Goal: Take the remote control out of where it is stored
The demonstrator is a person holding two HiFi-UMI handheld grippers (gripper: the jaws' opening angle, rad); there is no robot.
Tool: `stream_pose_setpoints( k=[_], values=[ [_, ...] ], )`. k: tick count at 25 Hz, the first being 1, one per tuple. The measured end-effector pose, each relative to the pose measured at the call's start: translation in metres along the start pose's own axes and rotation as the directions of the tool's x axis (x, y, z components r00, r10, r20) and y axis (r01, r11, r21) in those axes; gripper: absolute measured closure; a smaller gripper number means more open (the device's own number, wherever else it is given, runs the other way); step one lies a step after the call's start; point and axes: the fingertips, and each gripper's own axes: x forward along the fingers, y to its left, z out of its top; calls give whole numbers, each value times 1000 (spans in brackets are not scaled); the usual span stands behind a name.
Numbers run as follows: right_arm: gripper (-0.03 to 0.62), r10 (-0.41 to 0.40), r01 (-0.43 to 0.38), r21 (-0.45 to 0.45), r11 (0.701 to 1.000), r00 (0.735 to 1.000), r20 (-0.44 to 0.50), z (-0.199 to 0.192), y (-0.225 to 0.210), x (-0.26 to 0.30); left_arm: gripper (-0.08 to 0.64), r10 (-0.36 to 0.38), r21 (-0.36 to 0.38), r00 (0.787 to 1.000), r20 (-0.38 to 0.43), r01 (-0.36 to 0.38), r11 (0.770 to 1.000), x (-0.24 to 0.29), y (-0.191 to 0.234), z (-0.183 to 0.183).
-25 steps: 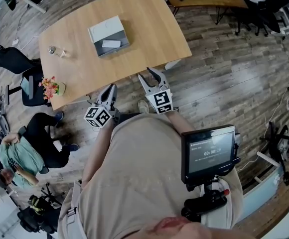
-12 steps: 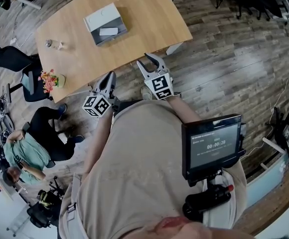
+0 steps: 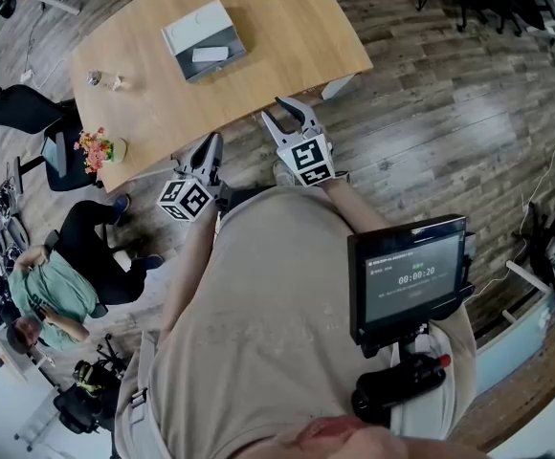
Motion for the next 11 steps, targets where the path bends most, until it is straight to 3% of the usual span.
stream_pose_setpoints(
  k=[11],
  values=[
    [446, 31, -31, -11, 999, 1000, -1, 2, 7, 0, 552, -9, -15, 1000, 17, 9, 1000, -3, -5, 1]
  ],
)
